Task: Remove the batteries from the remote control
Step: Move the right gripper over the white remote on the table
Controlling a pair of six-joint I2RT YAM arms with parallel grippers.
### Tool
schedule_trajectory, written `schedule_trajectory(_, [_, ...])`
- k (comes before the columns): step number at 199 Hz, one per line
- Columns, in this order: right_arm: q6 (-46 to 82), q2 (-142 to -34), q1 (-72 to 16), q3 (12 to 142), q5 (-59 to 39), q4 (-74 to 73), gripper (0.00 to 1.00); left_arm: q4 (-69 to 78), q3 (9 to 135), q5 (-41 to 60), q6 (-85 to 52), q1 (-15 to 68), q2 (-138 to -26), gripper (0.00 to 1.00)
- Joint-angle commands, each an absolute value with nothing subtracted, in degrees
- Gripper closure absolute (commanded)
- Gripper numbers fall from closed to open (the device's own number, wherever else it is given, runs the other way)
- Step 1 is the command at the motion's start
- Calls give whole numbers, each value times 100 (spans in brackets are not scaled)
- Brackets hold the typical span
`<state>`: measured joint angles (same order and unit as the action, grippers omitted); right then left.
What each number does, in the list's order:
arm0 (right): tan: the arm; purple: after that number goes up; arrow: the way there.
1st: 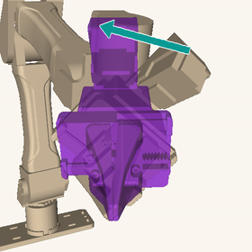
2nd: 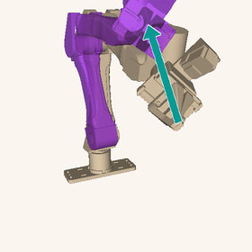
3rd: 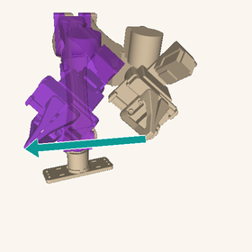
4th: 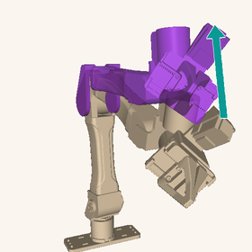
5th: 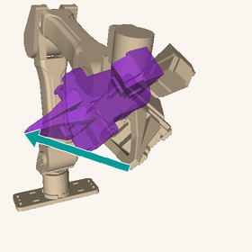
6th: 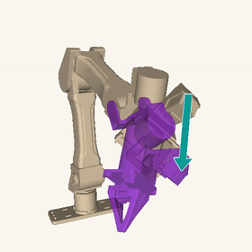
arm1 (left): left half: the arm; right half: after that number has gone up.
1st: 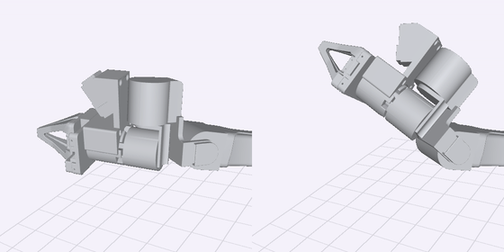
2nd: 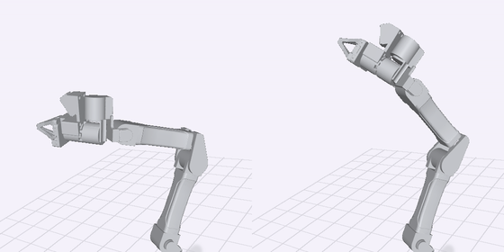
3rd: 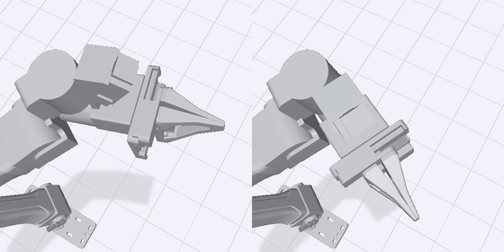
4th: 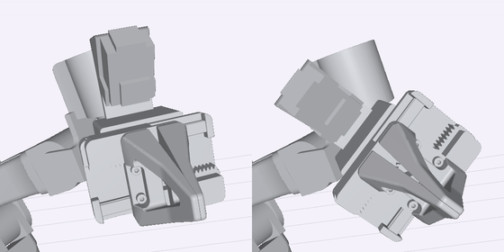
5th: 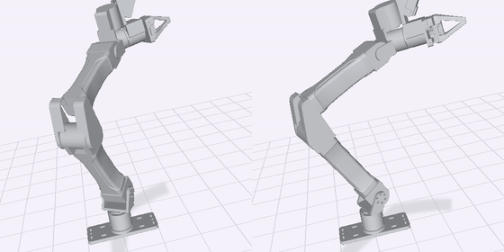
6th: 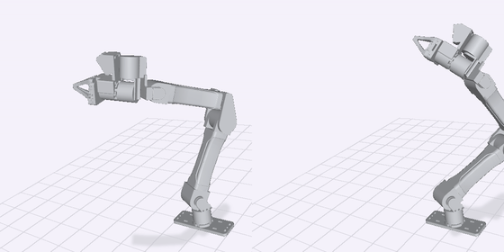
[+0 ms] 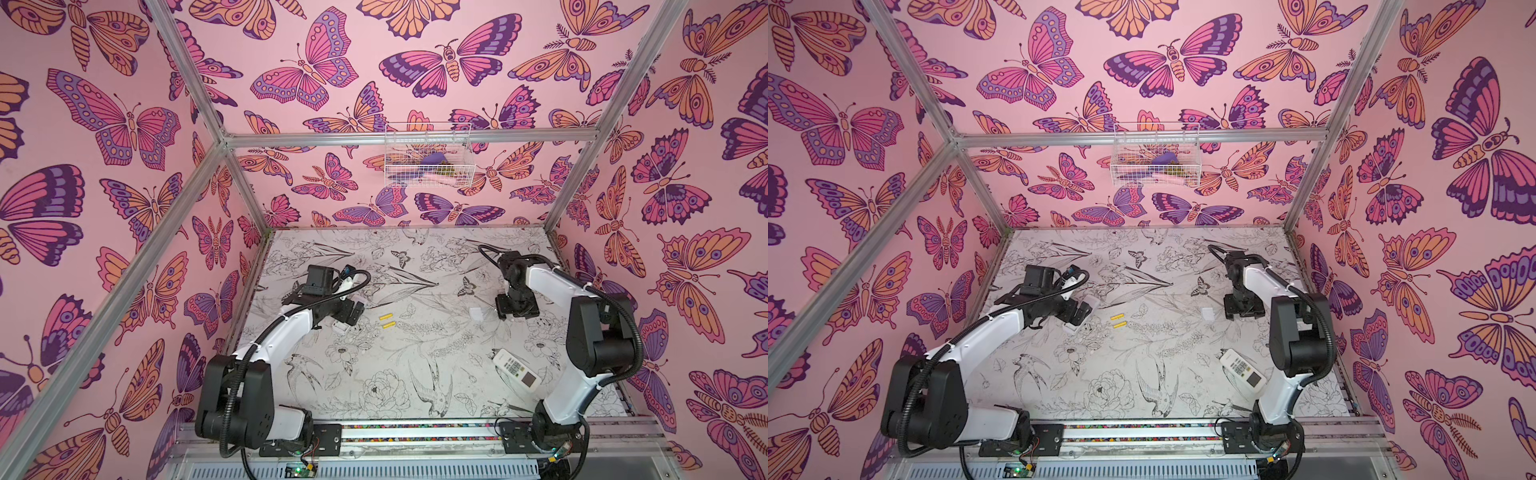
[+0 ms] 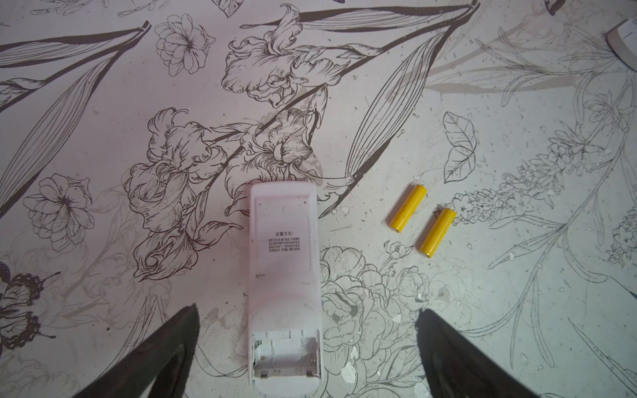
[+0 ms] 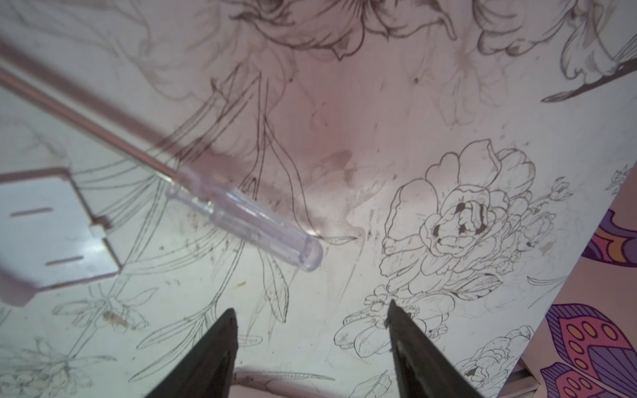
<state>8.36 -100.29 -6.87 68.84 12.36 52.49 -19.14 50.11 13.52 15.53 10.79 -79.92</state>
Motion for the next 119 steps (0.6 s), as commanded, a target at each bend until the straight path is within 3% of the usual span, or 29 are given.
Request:
schedule_trajectory(1, [460, -9444, -872, 6548, 1005, 5236, 30, -1931, 5008, 1431, 1566, 1044, -7930, 0])
schedule_trajectory(69, [-475, -8560, -1503, 5854, 168, 4975, 31, -2021, 5114, 1519, 1472, 1046, -7920, 0])
schedule_trajectory(119, [-1368, -8464, -1966, 5545, 121, 5166, 31, -2068, 5149, 1449, 1525, 1044, -7935, 0])
